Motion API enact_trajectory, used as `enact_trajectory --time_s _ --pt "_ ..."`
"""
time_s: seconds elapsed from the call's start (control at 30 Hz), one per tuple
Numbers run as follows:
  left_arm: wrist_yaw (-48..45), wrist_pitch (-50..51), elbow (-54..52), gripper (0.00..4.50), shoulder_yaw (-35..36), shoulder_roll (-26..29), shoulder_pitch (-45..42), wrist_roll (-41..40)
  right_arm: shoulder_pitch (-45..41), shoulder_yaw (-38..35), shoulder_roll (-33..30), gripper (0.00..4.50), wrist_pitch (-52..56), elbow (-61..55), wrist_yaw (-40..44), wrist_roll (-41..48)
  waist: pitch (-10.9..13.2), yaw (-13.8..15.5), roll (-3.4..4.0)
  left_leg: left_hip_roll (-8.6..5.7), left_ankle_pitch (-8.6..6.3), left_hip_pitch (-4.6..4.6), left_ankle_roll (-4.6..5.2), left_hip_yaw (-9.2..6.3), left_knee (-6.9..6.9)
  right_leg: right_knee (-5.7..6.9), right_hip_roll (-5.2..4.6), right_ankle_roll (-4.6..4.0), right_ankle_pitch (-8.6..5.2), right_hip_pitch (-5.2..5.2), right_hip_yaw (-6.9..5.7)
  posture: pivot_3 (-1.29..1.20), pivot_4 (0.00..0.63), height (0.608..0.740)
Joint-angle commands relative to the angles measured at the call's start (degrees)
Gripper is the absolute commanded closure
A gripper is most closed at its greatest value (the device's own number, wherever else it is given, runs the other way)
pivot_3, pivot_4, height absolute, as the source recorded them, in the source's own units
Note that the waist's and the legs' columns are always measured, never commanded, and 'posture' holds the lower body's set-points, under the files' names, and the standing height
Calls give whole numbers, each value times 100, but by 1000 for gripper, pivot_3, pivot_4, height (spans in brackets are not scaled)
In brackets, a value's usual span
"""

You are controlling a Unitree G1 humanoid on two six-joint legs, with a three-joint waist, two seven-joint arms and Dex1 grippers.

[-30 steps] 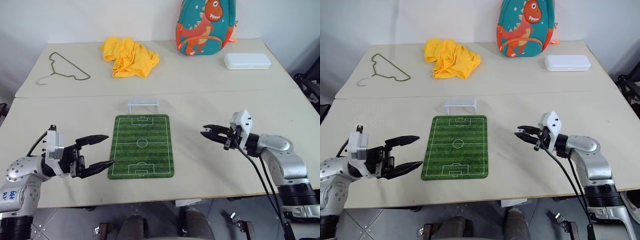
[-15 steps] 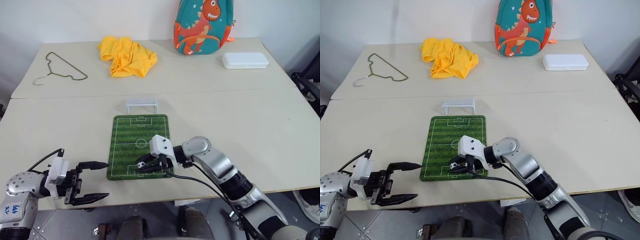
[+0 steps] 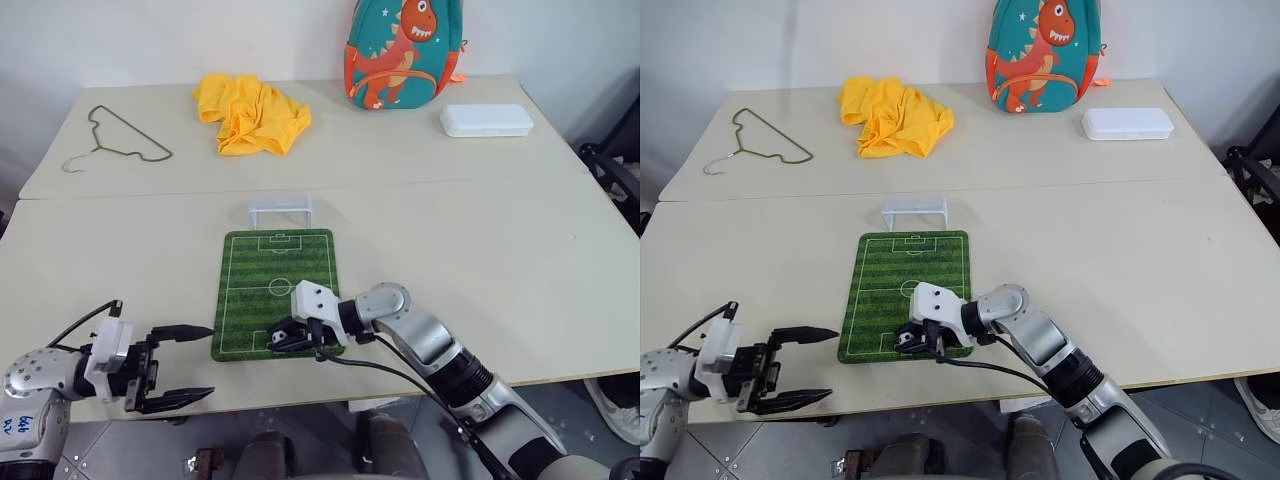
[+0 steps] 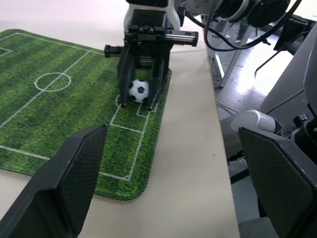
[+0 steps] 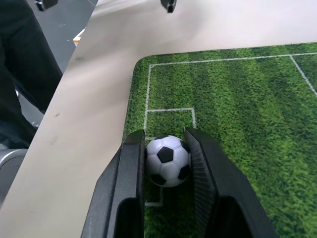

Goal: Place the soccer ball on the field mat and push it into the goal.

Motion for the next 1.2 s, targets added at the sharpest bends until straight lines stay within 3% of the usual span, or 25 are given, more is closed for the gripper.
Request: enact_trajectory --time_s 0.03,0.3,1.2 --pt "-6 -67 6 0 171 78 14 -30 13 28 60 3684 -32 101 -14 -79 0 -1 0 0 0 1 0 0 0 0 0 0 0 0 0 0 150 740" --pt "7 -102 72 0 223 73 11 -19 -13 -14 79 1057 -296 140 98 -117 0 -3 0 1 0 5 0 2 0 3 0 0 0 1 1 0 150 740" --pt "121 -190 202 0 126 -83 -79 10 -105 -386 369 1057 -949 286 355 161 0 -4 0 2 0 4 -1 2 0 3 0 0 0 0 1 0 150 740"
